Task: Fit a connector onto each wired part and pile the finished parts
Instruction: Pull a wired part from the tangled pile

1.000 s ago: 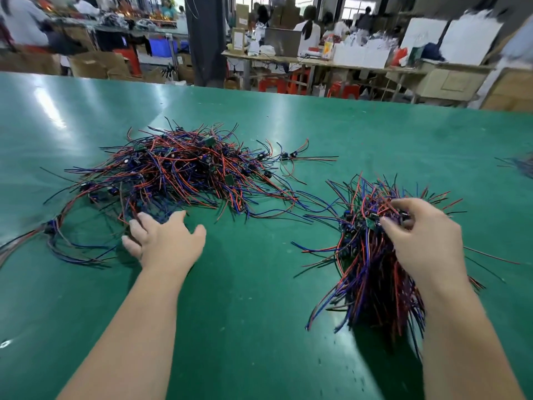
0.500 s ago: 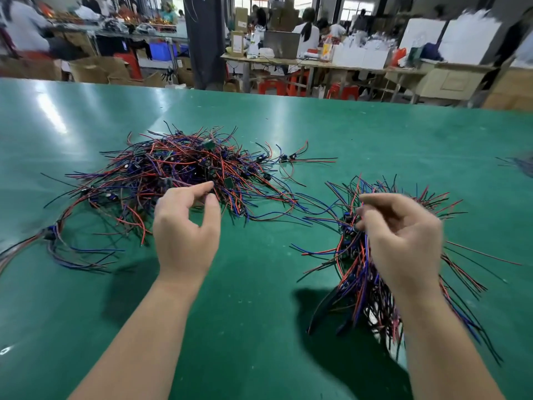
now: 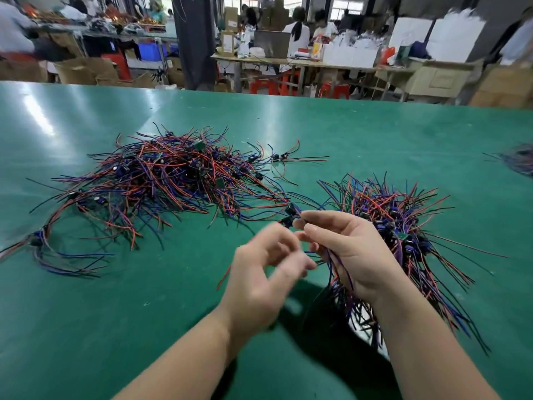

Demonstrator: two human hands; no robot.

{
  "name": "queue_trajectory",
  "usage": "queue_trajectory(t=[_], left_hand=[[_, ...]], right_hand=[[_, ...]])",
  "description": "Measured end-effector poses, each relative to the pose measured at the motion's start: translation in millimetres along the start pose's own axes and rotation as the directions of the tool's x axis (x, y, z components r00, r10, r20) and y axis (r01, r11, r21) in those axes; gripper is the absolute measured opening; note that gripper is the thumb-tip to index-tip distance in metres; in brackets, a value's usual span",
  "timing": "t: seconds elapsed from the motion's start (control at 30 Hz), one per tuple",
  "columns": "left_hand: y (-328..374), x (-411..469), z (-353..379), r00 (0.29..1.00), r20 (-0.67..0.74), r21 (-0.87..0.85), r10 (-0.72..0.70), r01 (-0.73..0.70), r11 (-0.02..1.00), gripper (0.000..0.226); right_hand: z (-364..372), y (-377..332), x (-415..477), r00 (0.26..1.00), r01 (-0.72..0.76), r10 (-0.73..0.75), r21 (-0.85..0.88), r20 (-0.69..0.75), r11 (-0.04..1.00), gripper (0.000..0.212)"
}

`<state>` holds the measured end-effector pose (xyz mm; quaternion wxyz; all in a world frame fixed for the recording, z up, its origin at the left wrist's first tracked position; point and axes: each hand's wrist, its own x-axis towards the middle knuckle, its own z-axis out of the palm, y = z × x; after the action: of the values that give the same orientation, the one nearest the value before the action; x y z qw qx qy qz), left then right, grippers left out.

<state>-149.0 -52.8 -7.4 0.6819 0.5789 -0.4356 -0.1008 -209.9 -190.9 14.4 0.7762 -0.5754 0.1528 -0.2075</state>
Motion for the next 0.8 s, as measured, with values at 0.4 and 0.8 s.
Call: queue_trajectory(t=[0.4,0.8], left_hand=[[-12,35,-40,0.735,-0.26,-0.54,-0.626,0.427,0.725,0.006],[-8,33,-43,0.797,-0.195,-0.501,-0.572,0.421,0.756,0.03]], right_hand=[[18,10,-7,0.986,-0.019,0.054,-0.214,0.158,0.977,0.017],[17,13,-5,0.997,-0.018,0.032,-0.209,0.068,0.978,0.019]])
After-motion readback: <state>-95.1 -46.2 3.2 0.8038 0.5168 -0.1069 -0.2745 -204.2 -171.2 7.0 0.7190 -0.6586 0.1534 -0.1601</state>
